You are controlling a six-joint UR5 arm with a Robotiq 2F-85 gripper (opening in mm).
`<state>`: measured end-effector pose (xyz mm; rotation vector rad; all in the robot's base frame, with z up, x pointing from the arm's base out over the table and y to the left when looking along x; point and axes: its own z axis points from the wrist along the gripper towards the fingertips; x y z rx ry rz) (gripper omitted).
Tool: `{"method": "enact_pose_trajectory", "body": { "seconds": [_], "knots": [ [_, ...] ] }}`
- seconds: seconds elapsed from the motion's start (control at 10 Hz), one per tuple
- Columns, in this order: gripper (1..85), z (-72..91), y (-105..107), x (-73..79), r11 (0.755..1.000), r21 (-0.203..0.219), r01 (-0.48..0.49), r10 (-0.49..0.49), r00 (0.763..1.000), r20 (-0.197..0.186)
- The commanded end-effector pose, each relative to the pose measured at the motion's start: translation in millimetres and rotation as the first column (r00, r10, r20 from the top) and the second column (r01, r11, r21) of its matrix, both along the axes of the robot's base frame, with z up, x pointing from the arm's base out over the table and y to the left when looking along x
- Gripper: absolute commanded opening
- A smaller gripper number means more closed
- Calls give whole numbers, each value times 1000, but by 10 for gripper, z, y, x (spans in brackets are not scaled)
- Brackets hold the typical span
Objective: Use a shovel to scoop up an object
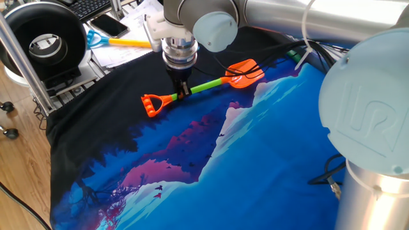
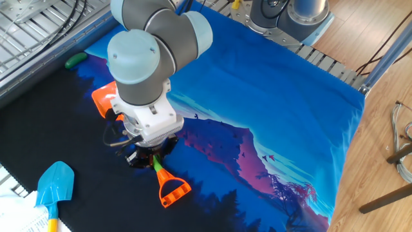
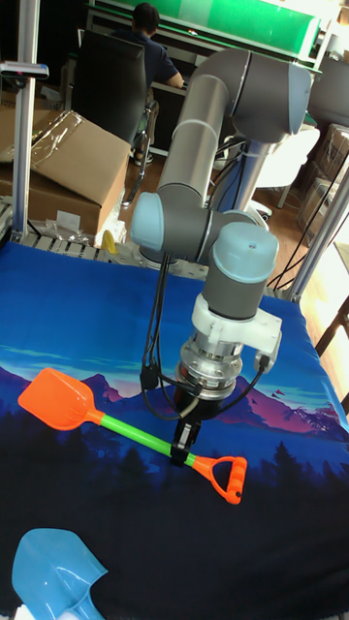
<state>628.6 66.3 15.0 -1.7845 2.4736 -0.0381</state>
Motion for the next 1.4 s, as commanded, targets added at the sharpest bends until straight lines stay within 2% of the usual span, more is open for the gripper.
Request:
{"method": "enact_pose_trajectory", "body": {
  "seconds": [0.0, 0.2, 0.4, 0.6, 0.8, 1.0, 1.3],
  "knots": [
    [113, 156, 46, 0, 1000, 23, -9, 8, 1000, 11],
    [127, 274, 129, -8, 998, 62, -19, 18, 1000, 18],
    [130, 352, 124, 20, 997, 61, -46, 43, 998, 41],
    [130, 410, 146, 22, 995, 81, -61, 56, 997, 54],
    [110, 423, 128, 18, 992, 100, -74, 68, 996, 65],
    [87, 390, 37, 12, 992, 89, -86, 79, 994, 73],
    [87, 373, 28, -15, 988, 119, -96, 86, 993, 83]
  ]
}}
